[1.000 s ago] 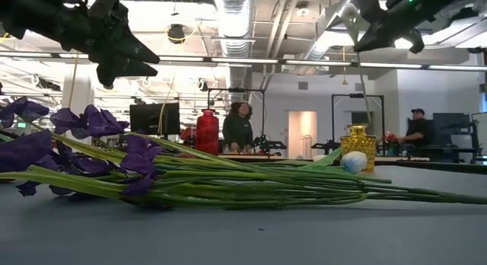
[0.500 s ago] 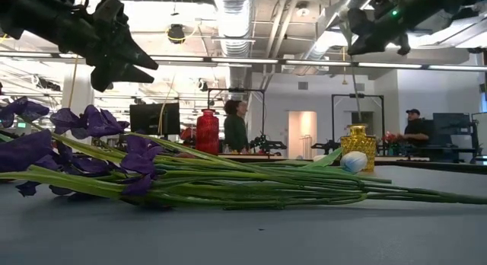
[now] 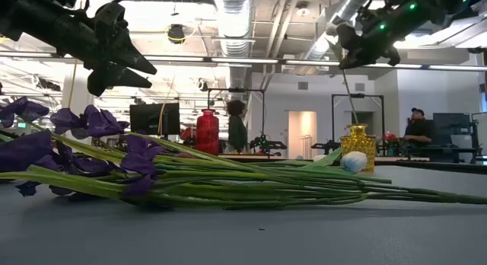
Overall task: Sort flowers into vase by color
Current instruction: Put the white flower into the yellow vase
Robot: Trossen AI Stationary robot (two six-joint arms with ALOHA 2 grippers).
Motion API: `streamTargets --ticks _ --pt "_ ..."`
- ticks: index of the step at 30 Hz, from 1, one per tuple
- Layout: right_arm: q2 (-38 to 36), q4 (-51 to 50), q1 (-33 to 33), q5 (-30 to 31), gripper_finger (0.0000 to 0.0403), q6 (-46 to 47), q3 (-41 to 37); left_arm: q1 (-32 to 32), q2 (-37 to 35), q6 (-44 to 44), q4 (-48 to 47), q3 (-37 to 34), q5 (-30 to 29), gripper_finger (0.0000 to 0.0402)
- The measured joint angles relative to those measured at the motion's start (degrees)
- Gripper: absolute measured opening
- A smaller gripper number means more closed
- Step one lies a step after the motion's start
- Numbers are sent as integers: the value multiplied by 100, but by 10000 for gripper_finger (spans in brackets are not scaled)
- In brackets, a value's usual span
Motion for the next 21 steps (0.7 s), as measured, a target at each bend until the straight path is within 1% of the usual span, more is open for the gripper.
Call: streamTargets --ticks 5,10,17,21 --pt "342 -15 0 -155 18 13 0 2 0 0 0 0 2 178" --pt "546 -213 4 -177 19 10 -1 2 0 -3 0 0 72 178" --pt "349 -503 119 -203 25 -56 -2 -2 0 -190 -29 -4 89 178" --pt "139 -879 265 -204 31 -59 -2 -2 0 -192 -54 -4 95 178"
